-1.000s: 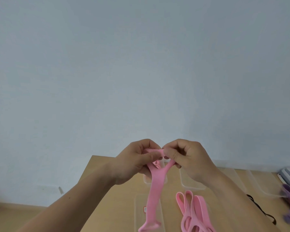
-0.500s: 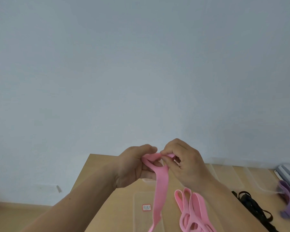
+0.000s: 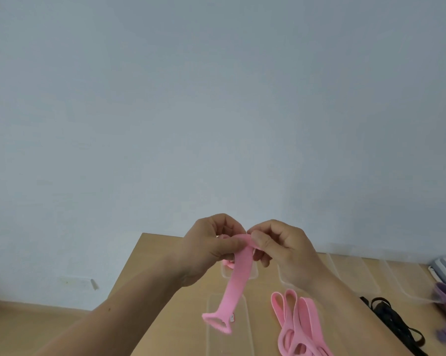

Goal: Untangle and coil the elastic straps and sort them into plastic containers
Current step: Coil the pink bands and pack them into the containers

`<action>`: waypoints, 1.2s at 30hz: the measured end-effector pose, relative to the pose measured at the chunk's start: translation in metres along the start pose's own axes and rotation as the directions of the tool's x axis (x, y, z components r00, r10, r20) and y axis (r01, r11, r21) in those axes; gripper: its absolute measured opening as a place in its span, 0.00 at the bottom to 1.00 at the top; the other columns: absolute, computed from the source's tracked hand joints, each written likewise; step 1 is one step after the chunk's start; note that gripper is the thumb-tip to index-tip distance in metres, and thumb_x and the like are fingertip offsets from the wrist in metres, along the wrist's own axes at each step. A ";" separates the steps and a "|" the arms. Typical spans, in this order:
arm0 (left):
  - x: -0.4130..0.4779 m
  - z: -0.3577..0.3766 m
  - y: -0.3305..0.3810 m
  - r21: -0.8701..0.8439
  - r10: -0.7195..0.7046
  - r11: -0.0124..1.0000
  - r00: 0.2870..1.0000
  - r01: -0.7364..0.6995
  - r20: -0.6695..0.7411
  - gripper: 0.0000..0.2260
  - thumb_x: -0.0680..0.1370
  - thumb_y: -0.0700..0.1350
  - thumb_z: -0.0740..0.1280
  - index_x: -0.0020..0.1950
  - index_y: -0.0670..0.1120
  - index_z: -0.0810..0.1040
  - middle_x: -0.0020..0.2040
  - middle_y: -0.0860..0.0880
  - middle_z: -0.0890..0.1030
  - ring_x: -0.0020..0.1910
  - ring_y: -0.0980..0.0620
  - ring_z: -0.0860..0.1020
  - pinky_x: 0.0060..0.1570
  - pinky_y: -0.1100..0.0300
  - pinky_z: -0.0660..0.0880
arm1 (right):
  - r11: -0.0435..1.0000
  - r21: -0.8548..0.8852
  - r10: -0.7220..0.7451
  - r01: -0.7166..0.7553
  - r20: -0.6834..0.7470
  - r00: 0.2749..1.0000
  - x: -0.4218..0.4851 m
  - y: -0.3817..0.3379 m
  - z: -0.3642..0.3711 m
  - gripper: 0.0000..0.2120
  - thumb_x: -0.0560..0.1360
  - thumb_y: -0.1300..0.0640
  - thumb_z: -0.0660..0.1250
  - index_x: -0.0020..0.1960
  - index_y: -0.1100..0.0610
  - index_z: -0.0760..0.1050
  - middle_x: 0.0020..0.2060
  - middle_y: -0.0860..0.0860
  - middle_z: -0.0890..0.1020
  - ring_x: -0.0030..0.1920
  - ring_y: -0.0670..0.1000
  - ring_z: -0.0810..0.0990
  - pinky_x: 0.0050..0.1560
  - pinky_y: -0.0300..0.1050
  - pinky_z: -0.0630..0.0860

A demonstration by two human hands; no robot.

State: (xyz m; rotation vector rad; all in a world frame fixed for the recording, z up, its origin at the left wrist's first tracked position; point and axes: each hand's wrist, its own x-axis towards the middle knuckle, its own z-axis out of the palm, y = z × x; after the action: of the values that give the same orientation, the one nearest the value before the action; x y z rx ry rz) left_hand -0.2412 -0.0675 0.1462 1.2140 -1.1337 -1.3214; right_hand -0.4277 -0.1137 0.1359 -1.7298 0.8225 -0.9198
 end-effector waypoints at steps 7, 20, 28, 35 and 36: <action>-0.003 -0.003 -0.003 0.019 -0.032 0.999 0.999 0.032 0.026 0.07 0.75 0.36 0.73 0.50 0.36 0.78 0.50 0.32 0.82 0.52 0.32 0.81 0.59 0.36 0.75 | 0.995 -0.100 -0.001 0.000 -0.015 1.000 -0.004 -0.002 0.001 0.03 0.75 0.60 0.72 0.48 0.54 0.81 0.33 0.47 0.84 0.32 0.43 0.82 0.35 0.33 0.76; 0.001 -0.005 -0.004 -0.001 -0.127 0.992 0.977 0.129 0.171 0.09 0.79 0.40 0.69 0.55 0.39 0.72 0.51 0.30 0.82 0.54 0.29 0.80 0.57 0.36 0.77 | 0.962 -0.248 -0.136 0.111 -0.085 0.987 -0.007 0.000 0.007 0.04 0.74 0.60 0.73 0.47 0.53 0.82 0.39 0.42 0.84 0.38 0.40 0.83 0.36 0.30 0.76; 0.005 -0.001 -0.002 -0.182 -0.220 0.953 0.966 0.243 0.137 0.08 0.79 0.43 0.66 0.52 0.37 0.76 0.50 0.31 0.80 0.55 0.28 0.79 0.59 0.34 0.75 | 0.783 -0.489 -0.459 0.384 -0.037 0.888 -0.003 0.008 0.006 0.09 0.73 0.68 0.71 0.45 0.55 0.80 0.38 0.40 0.77 0.40 0.47 0.79 0.41 0.43 0.77; 0.002 -0.003 -0.006 -0.187 -0.134 0.970 0.983 0.156 0.125 0.04 0.76 0.37 0.71 0.47 0.40 0.77 0.44 0.37 0.82 0.44 0.40 0.81 0.53 0.43 0.79 | 0.882 -0.316 -0.382 0.351 -0.040 0.923 -0.002 0.013 0.005 0.07 0.73 0.65 0.71 0.46 0.55 0.81 0.42 0.47 0.82 0.45 0.49 0.82 0.45 0.41 0.79; 0.001 -0.003 -0.006 -0.187 -0.112 0.973 0.986 0.134 0.123 0.05 0.75 0.36 0.71 0.48 0.39 0.77 0.45 0.37 0.82 0.44 0.40 0.82 0.52 0.43 0.79 | 0.934 -0.219 -0.301 0.282 -0.057 0.952 -0.003 0.013 0.005 0.06 0.73 0.62 0.71 0.46 0.52 0.81 0.42 0.47 0.82 0.44 0.48 0.82 0.45 0.39 0.78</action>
State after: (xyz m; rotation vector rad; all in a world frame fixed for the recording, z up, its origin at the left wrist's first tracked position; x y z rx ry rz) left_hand -0.2383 -0.0685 0.1398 1.0914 -0.9922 -1.5737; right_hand -0.4264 -0.1123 0.1219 -2.0445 0.7526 -1.1499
